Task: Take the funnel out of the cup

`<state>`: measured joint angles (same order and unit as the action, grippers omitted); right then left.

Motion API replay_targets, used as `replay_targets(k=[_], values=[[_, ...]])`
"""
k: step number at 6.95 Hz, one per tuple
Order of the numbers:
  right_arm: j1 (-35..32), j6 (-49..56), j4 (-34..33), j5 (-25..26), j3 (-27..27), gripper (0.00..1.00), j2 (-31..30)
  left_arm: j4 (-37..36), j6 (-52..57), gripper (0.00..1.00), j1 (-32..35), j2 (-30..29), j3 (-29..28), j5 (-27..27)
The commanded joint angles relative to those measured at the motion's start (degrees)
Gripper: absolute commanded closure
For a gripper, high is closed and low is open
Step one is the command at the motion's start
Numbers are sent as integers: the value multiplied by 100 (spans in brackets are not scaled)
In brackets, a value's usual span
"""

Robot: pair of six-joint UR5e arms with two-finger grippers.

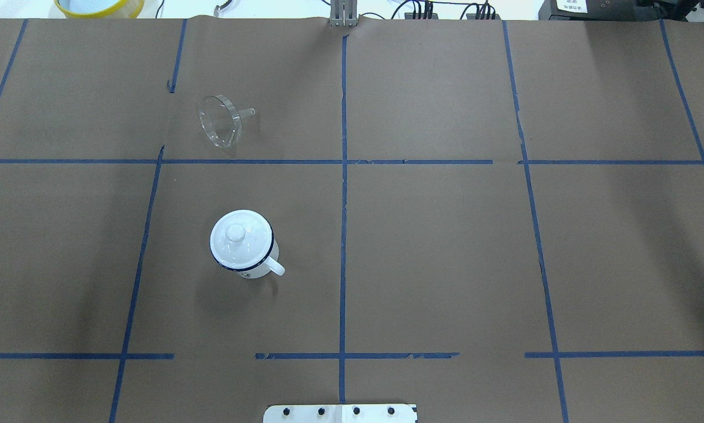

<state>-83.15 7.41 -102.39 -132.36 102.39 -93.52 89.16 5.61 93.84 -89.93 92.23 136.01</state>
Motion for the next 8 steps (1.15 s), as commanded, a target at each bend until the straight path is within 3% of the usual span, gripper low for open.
replay_targets(k=[1, 8], values=[[0, -3, 0, 0, 0, 0, 0, 5, -7, 0, 196, 98, -38, -22], [0, -3, 0, 0, 0, 0, 0, -145, 19, 0, 222, 169, 6, -31]])
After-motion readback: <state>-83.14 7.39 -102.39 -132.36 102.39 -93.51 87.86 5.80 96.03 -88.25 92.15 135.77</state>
